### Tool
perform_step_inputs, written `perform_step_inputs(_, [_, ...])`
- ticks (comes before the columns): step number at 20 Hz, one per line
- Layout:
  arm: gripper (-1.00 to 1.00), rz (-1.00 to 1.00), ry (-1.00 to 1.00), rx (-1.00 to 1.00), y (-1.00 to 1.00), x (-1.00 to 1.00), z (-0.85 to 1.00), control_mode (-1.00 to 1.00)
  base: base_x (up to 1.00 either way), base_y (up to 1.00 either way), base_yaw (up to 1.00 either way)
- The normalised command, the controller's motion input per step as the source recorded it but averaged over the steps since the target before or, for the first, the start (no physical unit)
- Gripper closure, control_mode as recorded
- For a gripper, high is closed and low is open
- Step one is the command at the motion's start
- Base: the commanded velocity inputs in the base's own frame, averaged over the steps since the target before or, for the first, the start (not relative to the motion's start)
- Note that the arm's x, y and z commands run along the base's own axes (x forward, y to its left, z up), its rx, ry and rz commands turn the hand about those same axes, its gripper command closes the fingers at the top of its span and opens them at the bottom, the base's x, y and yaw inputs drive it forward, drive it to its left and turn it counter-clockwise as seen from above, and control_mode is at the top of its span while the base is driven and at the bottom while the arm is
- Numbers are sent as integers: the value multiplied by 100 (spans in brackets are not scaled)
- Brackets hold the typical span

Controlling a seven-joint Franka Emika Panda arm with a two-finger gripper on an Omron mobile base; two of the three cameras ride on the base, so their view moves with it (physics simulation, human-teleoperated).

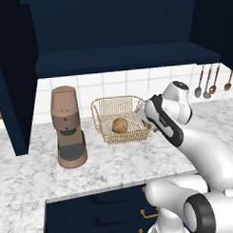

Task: Open the cabinet, pick up the bread from the cabinet and place it in the basket. Then move the basket to the dining counter.

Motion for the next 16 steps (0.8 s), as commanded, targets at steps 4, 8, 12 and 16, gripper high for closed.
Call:
perform_step_inputs(4, [100, 0, 14, 0, -9, -49, 41, -100, 0, 0, 0])
perform_step_inputs(8, [100, 0, 3, 0, -25, -65, 5, -100, 0, 0, 0])
perform_step_inputs(12, [100, 0, -5, 0, -34, -71, 0, -100, 0, 0, 0])
perform_step_inputs(16, [100, 0, -22, 4, -16, -36, 0, -100, 0, 0, 0])
